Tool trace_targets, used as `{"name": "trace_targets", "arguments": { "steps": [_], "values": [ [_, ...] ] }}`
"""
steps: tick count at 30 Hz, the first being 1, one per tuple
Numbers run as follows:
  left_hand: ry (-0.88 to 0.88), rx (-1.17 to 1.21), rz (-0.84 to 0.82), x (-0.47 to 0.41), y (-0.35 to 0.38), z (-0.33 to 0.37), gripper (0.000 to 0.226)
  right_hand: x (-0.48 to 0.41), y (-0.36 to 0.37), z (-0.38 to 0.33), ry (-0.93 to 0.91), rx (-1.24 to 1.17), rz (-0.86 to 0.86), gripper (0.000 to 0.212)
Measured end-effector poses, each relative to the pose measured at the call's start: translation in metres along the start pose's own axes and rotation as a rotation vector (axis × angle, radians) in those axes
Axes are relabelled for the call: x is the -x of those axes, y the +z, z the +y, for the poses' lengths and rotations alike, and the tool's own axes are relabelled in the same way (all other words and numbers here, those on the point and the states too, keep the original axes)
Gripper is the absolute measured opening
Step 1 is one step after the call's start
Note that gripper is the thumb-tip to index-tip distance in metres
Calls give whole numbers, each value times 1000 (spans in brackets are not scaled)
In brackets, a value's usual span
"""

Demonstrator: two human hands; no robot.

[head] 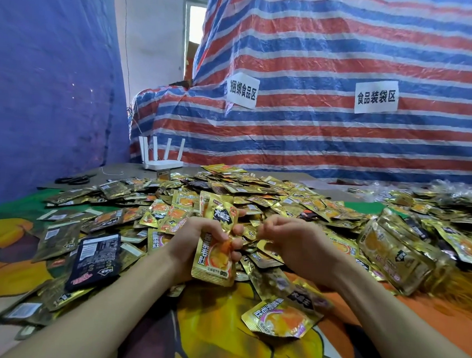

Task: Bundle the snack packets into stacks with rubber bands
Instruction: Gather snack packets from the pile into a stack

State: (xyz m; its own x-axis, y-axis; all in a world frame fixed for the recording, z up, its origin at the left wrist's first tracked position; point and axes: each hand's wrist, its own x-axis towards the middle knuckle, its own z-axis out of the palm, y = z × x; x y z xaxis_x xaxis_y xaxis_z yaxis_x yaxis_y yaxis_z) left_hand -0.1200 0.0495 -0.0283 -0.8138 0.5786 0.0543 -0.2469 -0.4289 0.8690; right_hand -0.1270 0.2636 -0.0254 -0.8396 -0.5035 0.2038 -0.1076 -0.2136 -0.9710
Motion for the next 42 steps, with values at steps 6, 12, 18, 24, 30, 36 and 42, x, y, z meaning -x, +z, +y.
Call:
{"name": "trace_targets", "arguments": {
  "steps": [6,12,18,24,30,36,42],
  "values": [
    [-85,-29,-38,-1,4,-2,22,1,-4,-4,-113,-561,29,36],
    [-100,-87,3,-2,6,-3,29,-4,3,2,-83,-302,104,52],
    [221,-135,528,-9,8,-2,38,-5,9,8,-122,-78,234,67],
    [537,-2,776,-15,15,-3,33,-11,46,28,-44,90,132,66],
    [633,-74,731,-21,26,-11,68,-10,60,35,-174,379,248,70],
    [250,37,513,-13,27,-7,53,-11,61,40,-274,254,244,64],
    [252,119,404,-14,27,-10,47,-11,63,39,-426,409,417,51]
  ]
}}
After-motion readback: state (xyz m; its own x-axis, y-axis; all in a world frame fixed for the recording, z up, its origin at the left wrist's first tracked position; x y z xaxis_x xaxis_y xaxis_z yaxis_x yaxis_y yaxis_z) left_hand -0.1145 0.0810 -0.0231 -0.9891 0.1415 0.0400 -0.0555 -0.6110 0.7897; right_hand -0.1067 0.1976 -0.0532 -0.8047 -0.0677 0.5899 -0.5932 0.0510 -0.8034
